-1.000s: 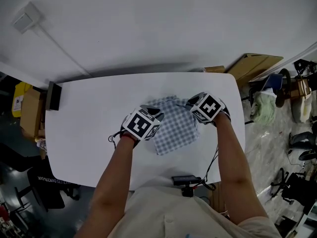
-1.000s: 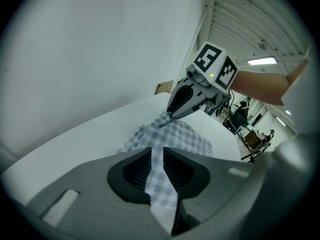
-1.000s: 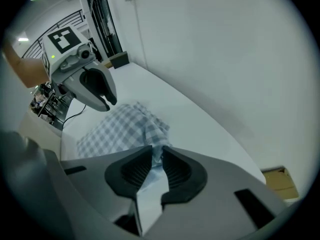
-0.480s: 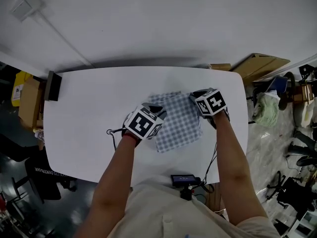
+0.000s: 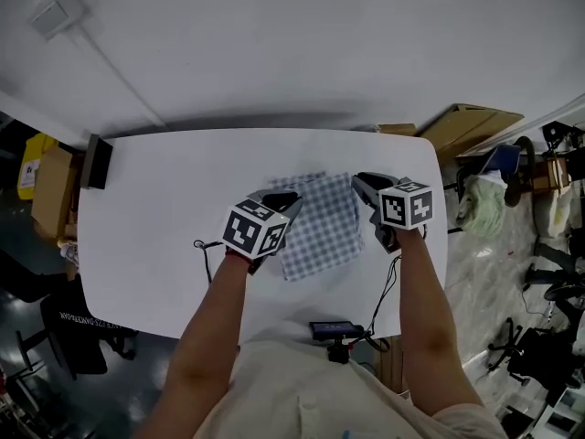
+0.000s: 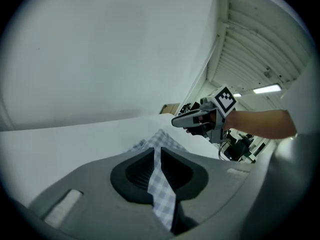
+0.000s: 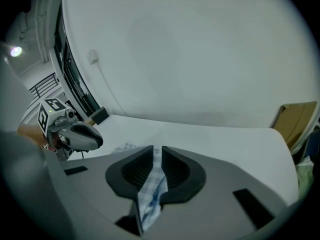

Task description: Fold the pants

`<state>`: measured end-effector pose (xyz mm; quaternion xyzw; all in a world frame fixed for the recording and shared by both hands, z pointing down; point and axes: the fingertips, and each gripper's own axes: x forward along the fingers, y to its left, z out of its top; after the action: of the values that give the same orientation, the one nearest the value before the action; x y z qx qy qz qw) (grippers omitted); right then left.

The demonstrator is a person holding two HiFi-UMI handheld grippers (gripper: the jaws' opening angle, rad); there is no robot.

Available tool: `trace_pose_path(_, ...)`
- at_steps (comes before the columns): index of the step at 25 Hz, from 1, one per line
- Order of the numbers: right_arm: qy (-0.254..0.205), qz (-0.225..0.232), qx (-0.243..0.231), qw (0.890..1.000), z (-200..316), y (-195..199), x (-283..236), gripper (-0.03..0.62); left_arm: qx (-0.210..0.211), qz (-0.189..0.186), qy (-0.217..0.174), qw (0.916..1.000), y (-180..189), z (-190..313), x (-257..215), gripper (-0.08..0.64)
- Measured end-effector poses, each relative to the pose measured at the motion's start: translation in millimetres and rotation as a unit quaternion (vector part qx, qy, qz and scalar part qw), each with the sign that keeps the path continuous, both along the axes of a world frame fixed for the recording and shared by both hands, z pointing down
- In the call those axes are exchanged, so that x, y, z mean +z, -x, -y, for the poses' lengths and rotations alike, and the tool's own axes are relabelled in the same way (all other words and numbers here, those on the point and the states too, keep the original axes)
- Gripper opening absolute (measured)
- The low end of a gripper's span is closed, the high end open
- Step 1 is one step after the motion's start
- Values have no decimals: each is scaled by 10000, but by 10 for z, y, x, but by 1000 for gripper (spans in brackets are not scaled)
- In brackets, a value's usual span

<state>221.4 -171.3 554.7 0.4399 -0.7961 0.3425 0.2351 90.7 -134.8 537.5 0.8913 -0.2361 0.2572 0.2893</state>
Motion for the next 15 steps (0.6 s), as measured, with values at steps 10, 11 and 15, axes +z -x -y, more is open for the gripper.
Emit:
trace_pose_path(10,-764,276,-34,9967,-677,609,-436,31,-328,-656,-627,9953,129,-258,-383,25)
trace_pose_path(11,-807,313,-48,9962,-753,653,-464,29,-373,-719,-722,9941,160,-309,-428,25)
trace_pose_path(15,-948,497,-5,9943,-1030,800,-578,29,-470,-965,-937,9898,239,-544,-575,25)
